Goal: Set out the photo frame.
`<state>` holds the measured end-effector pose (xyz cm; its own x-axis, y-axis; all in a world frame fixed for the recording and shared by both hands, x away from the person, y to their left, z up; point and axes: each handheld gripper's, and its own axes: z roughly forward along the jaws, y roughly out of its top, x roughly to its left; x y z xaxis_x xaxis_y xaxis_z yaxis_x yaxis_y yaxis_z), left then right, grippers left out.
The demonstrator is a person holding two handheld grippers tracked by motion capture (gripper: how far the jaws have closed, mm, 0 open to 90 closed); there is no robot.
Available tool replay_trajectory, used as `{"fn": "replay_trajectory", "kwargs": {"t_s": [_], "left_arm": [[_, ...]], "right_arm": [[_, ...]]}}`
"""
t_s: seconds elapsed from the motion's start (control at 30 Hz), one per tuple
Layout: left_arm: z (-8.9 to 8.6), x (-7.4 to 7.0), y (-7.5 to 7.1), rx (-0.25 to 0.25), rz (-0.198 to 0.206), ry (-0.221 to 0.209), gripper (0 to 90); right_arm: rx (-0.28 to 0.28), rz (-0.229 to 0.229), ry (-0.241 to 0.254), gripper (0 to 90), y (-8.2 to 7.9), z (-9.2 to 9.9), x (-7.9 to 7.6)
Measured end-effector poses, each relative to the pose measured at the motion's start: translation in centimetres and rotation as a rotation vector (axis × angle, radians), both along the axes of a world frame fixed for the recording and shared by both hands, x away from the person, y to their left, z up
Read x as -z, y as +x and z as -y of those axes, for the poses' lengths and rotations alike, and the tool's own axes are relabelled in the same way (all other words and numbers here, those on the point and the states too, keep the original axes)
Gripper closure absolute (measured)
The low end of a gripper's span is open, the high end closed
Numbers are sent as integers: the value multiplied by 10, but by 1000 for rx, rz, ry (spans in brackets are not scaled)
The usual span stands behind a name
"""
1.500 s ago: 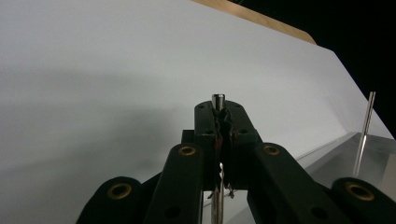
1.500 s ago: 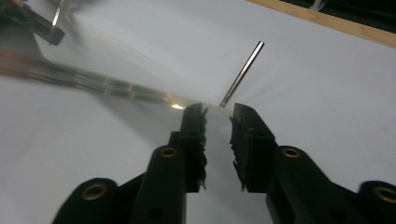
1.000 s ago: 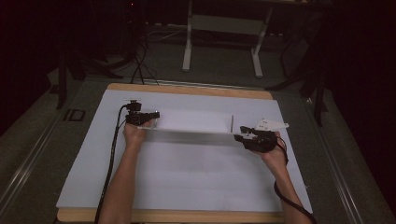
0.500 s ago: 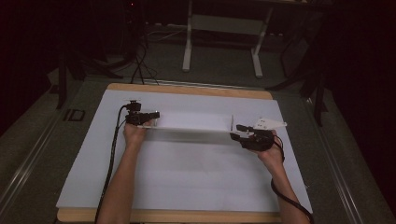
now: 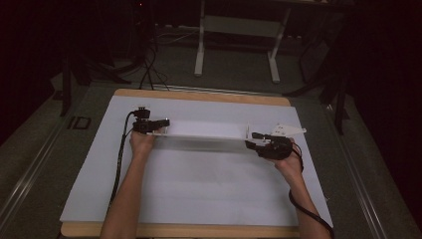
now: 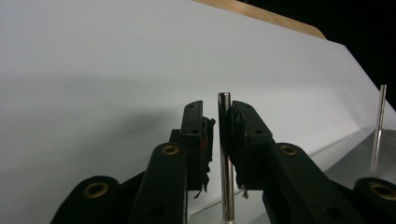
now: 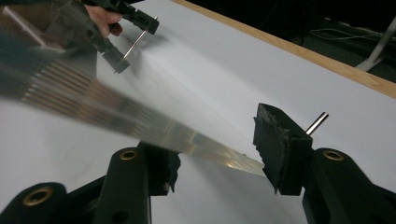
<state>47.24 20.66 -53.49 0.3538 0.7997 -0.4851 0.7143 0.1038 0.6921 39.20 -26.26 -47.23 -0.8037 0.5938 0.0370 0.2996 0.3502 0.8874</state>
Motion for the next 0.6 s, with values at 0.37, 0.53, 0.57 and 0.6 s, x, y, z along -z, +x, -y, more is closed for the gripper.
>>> {"fn": "replay_trajectory", "kwargs": {"t_s": [0.37,0.53,0.57,0.6], "left_arm": [[-8,-25,-19,56,117,49,669],[-10,-36,-31,68,174,52,656],[-11,-38,-34,73,179,67,654],[-11,-39,-35,77,185,78,648]], "right_arm": [[21,-1,23,509,5,0,-2],[23,0,27,509,6,-1,-3],[23,0,27,508,6,-1,-3],[23,1,27,508,6,-1,-3]]}}
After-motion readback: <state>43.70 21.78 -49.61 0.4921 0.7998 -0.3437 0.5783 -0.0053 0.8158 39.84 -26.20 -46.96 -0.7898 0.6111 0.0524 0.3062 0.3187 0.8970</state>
